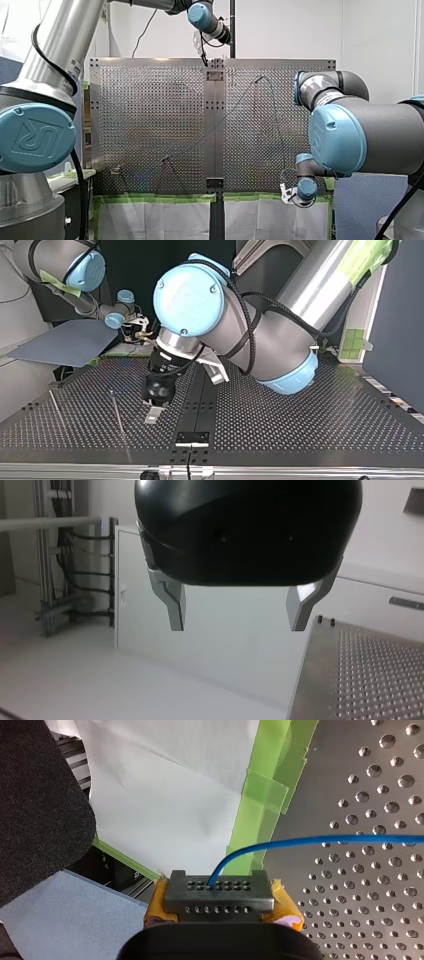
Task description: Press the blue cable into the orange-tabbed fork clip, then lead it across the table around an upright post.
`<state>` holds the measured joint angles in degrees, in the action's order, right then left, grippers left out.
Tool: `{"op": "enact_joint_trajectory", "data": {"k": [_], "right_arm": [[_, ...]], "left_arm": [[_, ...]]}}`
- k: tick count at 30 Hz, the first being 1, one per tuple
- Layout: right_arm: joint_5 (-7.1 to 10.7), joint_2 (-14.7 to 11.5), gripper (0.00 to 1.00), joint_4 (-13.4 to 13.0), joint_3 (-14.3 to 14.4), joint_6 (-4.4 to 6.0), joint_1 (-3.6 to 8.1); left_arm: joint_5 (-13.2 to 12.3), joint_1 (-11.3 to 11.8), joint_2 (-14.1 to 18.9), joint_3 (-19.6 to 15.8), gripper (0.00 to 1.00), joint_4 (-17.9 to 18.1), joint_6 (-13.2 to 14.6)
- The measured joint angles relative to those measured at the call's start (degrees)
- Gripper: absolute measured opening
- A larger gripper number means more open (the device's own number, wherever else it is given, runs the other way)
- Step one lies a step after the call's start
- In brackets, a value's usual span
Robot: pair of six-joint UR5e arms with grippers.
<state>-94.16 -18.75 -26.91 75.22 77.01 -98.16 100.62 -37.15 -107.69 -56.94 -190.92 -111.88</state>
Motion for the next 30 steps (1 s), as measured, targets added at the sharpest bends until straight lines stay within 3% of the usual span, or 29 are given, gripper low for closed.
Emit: {"op": "enact_joint_trajectory", "data": {"k": [5, 13, 22, 30], "right_arm": [[0.02, -0.02, 0.00, 0.02, 0.05, 0.00, -0.01], [-0.02, -0.02, 0.00, 0.16, 0.00, 0.00, -0.04], [0.00, -0.05, 0.00, 0.17, -0.01, 0.00, -0.05], [0.15, -0.10, 0.00, 0.18, -0.01, 0.00, -0.03]], "left_arm": [[0.79, -0.18, -1.77, 1.58, 1.00, -2.34, 0.20], [-1.54, -0.60, -4.06, 1.83, 1.00, -3.28, -1.25], [-5.20, -1.31, -5.16, 1.85, 1.00, -4.45, -0.79], [-6.16, -1.87, -5.19, 1.85, 1.00, -4.97, -0.35]]}}
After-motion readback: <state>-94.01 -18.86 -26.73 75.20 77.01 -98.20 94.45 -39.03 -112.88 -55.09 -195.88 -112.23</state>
